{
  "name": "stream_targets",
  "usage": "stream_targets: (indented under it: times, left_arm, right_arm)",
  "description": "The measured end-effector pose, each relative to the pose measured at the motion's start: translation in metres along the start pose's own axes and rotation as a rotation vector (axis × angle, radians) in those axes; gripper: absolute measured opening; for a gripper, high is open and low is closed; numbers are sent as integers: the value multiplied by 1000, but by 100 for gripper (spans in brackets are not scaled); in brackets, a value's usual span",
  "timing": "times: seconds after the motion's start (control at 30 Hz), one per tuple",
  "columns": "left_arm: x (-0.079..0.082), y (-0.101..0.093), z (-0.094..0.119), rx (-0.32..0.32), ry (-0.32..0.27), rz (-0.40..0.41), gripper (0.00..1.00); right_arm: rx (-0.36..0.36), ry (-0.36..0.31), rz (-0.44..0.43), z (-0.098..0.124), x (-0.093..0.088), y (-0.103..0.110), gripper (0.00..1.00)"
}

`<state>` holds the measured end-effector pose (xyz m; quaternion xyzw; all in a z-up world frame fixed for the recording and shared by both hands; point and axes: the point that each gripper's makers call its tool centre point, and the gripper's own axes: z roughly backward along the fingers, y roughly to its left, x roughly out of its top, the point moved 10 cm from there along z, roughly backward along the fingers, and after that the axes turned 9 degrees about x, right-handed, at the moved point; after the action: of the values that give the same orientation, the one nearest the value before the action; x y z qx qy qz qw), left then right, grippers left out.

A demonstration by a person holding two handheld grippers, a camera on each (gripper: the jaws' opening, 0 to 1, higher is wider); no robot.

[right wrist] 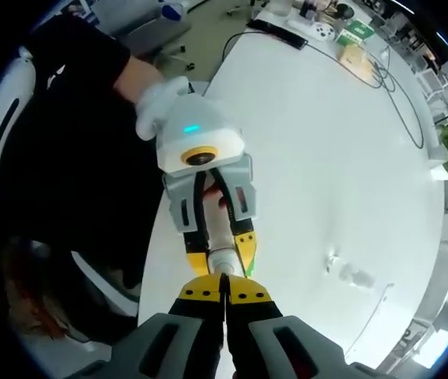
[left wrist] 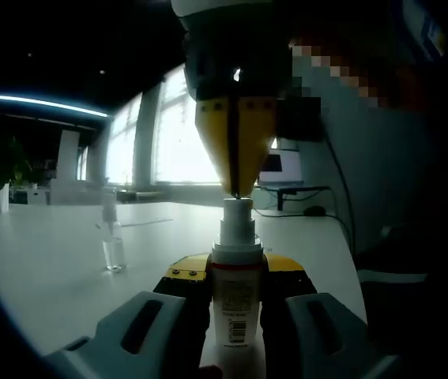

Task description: Clamp pump bottle remove cover press pump head put on cover

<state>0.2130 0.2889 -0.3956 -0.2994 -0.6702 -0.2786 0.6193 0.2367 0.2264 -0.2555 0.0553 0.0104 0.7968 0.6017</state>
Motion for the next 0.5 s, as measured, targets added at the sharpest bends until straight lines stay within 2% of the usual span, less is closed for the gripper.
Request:
stream_targets:
  times: [0.5]
  left_arm:
    - [-1, 0, 0, 1, 1, 0, 14]
  right_arm:
    - [13, 36, -17, -8, 5, -1, 0]
